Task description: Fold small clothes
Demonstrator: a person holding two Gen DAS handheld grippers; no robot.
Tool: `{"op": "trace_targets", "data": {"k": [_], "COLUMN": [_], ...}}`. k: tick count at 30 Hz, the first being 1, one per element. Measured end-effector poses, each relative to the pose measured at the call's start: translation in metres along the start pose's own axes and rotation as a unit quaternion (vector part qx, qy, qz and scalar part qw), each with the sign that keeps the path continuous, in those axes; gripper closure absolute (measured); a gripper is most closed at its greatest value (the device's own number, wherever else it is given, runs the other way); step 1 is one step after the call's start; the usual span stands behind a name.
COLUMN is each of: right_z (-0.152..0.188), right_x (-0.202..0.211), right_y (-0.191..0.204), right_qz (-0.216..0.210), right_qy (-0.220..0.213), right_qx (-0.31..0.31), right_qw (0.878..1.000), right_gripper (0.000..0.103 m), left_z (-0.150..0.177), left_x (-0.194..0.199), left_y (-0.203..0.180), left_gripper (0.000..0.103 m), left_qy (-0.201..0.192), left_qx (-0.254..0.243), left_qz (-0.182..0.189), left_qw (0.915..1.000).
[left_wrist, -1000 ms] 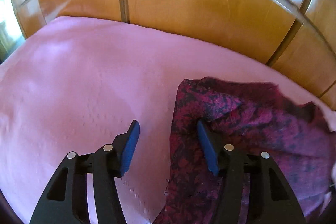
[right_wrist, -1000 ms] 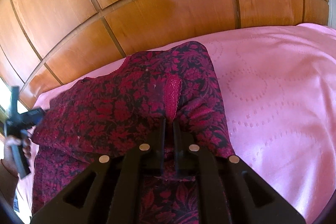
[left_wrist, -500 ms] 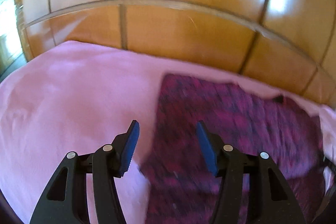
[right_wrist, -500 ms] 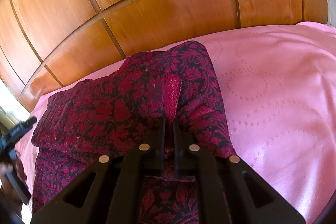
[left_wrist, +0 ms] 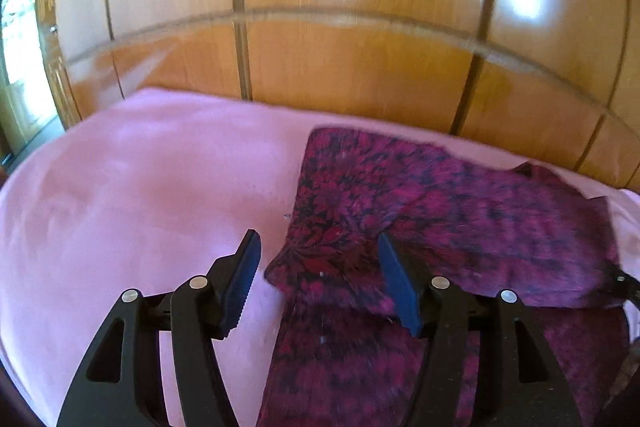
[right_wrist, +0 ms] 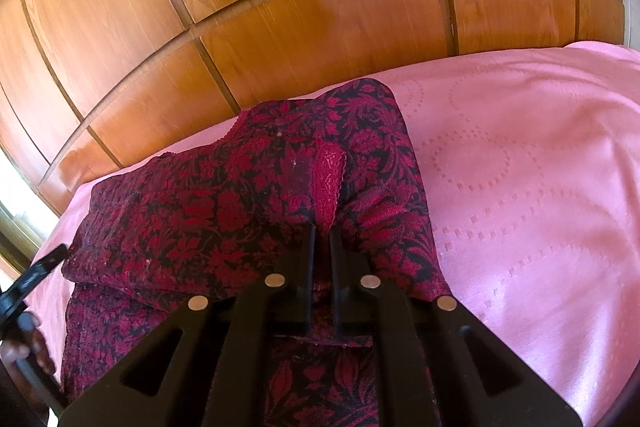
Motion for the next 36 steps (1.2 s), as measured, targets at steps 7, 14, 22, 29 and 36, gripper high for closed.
{"op": "trace_targets", "data": {"k": [7, 14, 22, 29, 36], "right_z": [-0.001, -0.004, -0.013, -0.017, 0.013], "right_x": [0.0, -0.001, -0.002, 0.018, 0.046], "right_y": [0.006, 0.014, 0.022, 0.019, 0.015], "right_qz": [0.013, 0.033, 0.058, 0.061, 0.06], "right_qy": [0.003, 0.013, 0.04, 0.037, 0.049], "right_qx": [0.009, 0.024, 0.039, 0.018, 0.032], "right_qw": [1.0, 0.999, 0.997, 0.997, 0.996], "right_gripper": [0.097, 0.096, 0.094, 0.056, 0.036], "left_z": [0.017, 0.033, 0.05, 0.075, 0.102], "left_x": [0.053, 0.084, 0.102, 0.107, 0.115], "left_y": [0.002, 0.009, 0.017, 0.025, 0.035], "left_gripper": [0.043, 0.043, 0.037, 0.037, 0.037], "left_qy": [-0.022, -0.032, -0.029, -0.009, 0.006], "left_qx": [0.007, 0.006, 0.008, 0.009, 0.003], "left_qz": [0.018, 0.018, 0.021, 0.019, 0.011], "left_qw": [0.9996, 0.9993, 0.9993, 0.9997, 0.9999]}}
Point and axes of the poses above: each gripper's, at about its wrist camera, not at the fingertips, and x roughly against the way its jaws point, y to its left, z to its underside, the point moved 1 cm from there along -x, roughly the way its jaws point, and after that the axes turned 1 degree about y, right-handed, at the moved point
